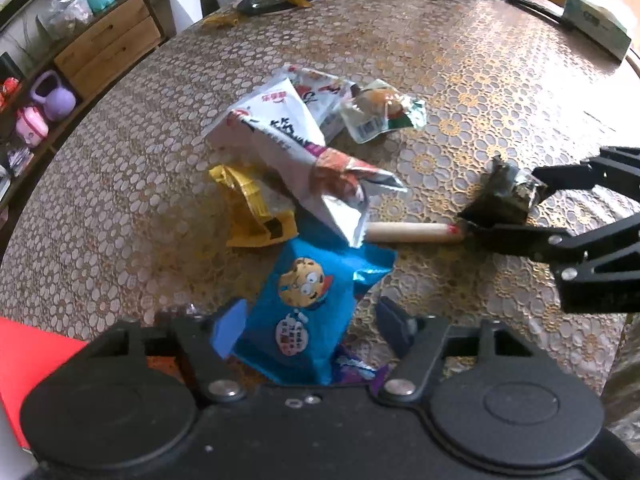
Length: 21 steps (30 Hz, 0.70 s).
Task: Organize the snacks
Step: 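Close the left gripper on the blue packet while the right gripper grasps the black packet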
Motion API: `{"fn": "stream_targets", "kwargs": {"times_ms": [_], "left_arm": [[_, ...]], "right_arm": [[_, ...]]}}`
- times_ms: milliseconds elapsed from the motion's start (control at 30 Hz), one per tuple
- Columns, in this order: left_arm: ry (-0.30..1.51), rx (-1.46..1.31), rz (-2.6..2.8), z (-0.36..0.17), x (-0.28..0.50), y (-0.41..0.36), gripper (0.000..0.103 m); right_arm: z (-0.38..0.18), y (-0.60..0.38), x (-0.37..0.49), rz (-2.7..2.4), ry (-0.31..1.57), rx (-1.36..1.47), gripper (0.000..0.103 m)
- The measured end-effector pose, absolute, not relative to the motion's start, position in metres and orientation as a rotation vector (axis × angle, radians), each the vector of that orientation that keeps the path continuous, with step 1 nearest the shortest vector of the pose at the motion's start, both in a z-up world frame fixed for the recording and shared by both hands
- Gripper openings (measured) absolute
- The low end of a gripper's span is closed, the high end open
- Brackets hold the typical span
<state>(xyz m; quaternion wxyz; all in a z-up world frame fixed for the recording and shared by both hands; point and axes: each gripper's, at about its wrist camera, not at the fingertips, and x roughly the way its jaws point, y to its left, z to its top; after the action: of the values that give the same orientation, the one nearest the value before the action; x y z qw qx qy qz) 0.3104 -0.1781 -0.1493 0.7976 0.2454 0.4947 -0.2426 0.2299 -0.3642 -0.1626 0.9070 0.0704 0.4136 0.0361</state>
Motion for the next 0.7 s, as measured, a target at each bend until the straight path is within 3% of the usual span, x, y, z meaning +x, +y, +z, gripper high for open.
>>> {"fn": "stream_targets", "kwargs": {"times_ms": [233,700], "left_arm": [[1.077,0.456,-0.503,-0.144,0.313,-0.175,0.043],[1.046,0.343,-0.488,-0.111,0.285,-0.162,0.041]], "right_arm": [[-0.159,-0.362,0.225,0.058,0.845,0.151,0.055],[-0.121,-0.363,0.19,0.053,0.794,0.179,0.053]]}}
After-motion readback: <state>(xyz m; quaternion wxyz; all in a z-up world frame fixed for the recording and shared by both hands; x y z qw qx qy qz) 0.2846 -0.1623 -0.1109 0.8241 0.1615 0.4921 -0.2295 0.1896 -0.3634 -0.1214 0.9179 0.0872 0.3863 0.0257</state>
